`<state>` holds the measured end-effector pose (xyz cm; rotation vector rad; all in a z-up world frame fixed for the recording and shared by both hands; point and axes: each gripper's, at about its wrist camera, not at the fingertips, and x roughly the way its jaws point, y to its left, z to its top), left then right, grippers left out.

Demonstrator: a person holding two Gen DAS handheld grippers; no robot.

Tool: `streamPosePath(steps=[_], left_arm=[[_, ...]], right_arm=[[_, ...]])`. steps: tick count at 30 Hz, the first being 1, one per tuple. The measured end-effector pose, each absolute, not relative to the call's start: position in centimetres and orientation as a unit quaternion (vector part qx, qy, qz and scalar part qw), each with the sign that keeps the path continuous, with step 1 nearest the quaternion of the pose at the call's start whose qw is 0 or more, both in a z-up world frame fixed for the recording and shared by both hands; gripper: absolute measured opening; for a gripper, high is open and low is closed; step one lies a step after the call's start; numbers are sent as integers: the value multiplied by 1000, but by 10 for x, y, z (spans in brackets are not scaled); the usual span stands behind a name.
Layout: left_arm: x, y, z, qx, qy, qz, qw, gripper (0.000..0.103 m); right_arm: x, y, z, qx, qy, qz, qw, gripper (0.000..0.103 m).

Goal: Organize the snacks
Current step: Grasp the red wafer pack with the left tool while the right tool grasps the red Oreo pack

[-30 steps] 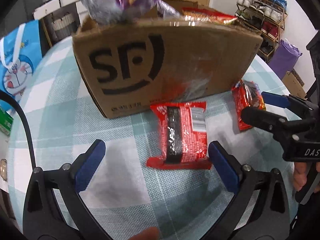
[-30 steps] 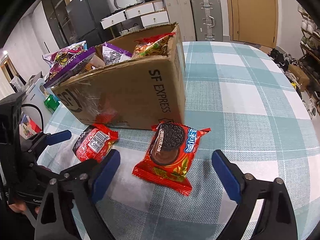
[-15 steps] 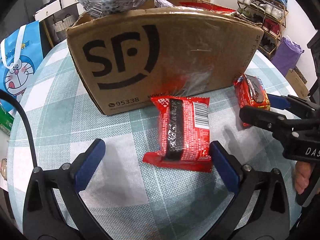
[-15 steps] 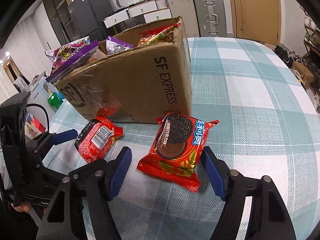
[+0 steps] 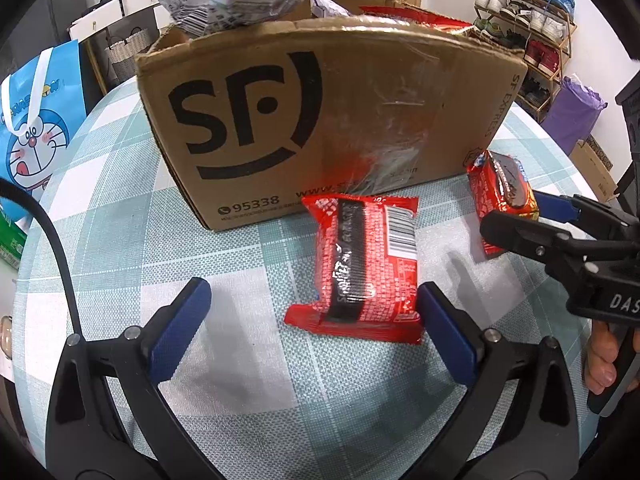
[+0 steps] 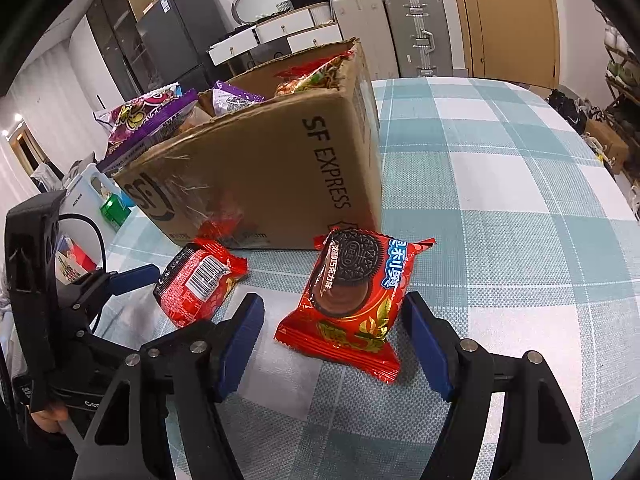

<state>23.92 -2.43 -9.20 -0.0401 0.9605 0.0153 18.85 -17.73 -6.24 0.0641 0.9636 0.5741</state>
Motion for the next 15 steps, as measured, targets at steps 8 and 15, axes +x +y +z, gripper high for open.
streamPosePath(steps=[8,15], left_arm=[[234,-29,-83,-3,444,-7,896,58],[231,-33,-81,14,435,3,900,42]], right_arm=[[191,-187,-62,62,456,257,850,50],[193,-192,-63,80,454,259,849,43]])
